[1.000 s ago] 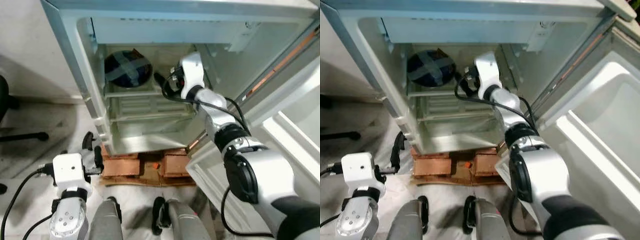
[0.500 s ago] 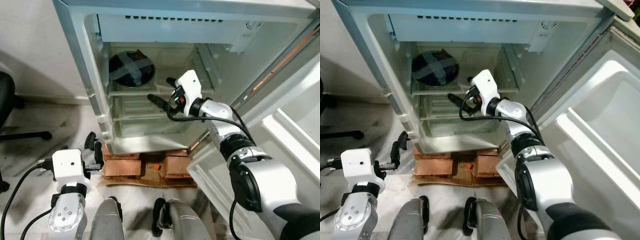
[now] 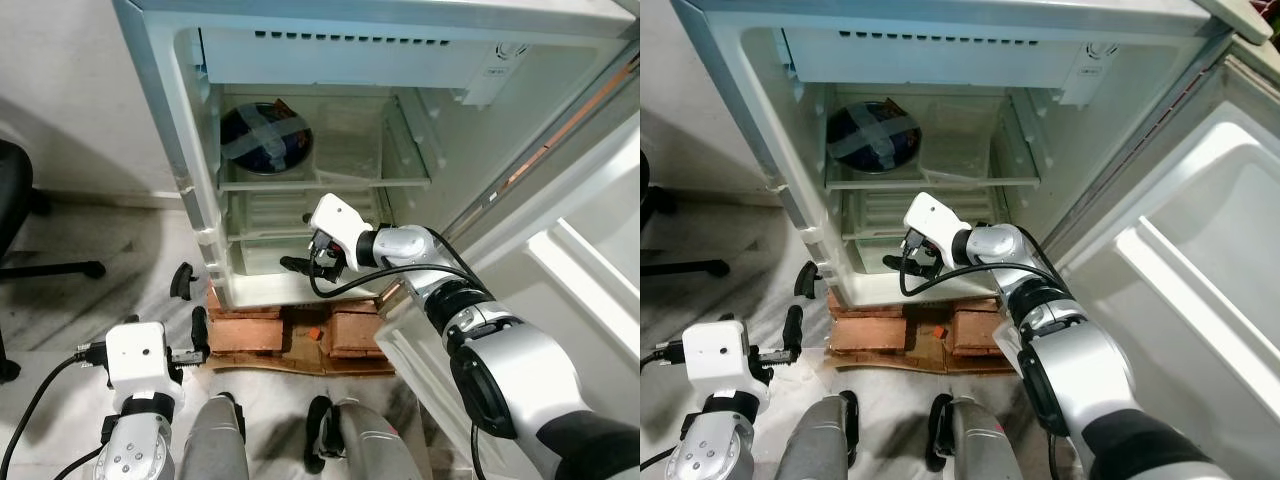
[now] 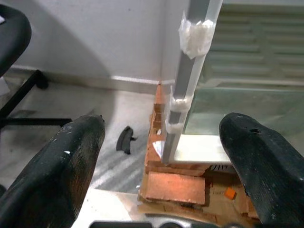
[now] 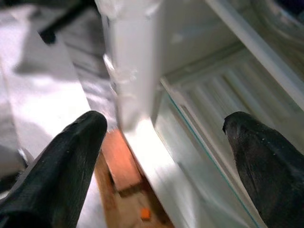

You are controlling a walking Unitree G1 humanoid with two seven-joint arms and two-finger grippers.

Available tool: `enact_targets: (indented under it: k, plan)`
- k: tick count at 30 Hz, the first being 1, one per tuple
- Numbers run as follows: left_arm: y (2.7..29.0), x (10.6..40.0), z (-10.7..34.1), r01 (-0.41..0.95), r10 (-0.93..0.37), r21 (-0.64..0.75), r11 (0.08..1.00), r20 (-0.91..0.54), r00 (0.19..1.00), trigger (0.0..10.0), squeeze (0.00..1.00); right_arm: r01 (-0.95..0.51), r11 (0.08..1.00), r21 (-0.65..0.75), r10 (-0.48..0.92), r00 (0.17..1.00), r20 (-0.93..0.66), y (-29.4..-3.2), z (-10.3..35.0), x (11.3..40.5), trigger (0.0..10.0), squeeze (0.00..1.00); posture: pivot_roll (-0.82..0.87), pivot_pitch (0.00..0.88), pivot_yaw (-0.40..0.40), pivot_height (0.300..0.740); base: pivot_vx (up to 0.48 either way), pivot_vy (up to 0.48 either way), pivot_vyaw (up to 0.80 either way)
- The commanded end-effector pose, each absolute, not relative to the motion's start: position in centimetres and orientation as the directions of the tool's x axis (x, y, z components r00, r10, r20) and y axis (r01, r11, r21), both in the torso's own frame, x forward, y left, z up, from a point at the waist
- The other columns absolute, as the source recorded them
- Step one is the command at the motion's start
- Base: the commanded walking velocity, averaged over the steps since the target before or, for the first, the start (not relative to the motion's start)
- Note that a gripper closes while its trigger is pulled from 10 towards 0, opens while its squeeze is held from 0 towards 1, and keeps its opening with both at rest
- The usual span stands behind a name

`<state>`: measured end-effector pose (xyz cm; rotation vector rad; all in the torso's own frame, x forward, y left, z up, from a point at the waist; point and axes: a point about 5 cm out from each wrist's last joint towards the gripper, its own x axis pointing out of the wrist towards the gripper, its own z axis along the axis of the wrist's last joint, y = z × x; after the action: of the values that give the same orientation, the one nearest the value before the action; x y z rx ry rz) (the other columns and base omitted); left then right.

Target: Restocking fridge

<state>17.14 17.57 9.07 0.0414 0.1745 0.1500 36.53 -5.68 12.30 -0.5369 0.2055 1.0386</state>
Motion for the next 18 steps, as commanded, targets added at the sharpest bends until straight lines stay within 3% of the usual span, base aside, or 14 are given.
enact_targets:
  k: [1, 2, 6, 12, 18]
  plan:
    - [17.3, 16.6, 9.1, -0.137, 0.144, 0.049, 0.989, -0.187, 0.972, 10.0, 0.0, -0.84, 0.408, -0.357, 0.721, 0.537, -0.438, -5.8, 12.3, 36.8, 10.0, 0.25, 0.3, 0.297, -0.154, 0.74, 0.0, 0.0, 0.0]
    - [17.4, 16.3, 9.1, -0.145, 0.152, 0.049, 0.988, -0.192, 0.97, 10.0, 0.0, -0.815, 0.428, -0.39, 0.688, 0.574, -0.445, -5.6, 12.6, 37.2, 10.0, 0.16, 0.3, 0.307, -0.163, 0.74, 0.0, 0.0, 0.0]
    - [17.9, 15.4, 9.1, -0.179, 0.187, 0.058, 0.982, -0.209, 0.96, 10.0, 0.0, -0.754, 0.482, -0.445, 0.614, 0.654, -0.442, -5.5, 13.6, 38.1, 10.0, 0.08, 0.31, 0.327, -0.182, 0.74, 0.0, 0.0, 0.0]
    - [18.1, 14.1, 9.1, -0.213, 0.223, 0.068, 0.975, -0.229, 0.947, 10.0, 0.0, -0.616, 0.586, -0.526, 0.497, 0.786, -0.368, -5.9, 16.1, 39.6, 10.0, 0.04, 0.33, 0.348, -0.207, 0.74, 0.0, 0.0, 0.0]
    - [17.9, 13.9, 9.0, -0.227, 0.236, 0.068, 0.972, -0.235, 0.943, 10.0, 0.0, -0.552, 0.632, -0.543, 0.452, 0.833, -0.32, -5.9, 17.3, 40.2, 10.0, 0.0, 0.33, 0.348, -0.221, 0.74, 0.0, 0.0, 0.0]
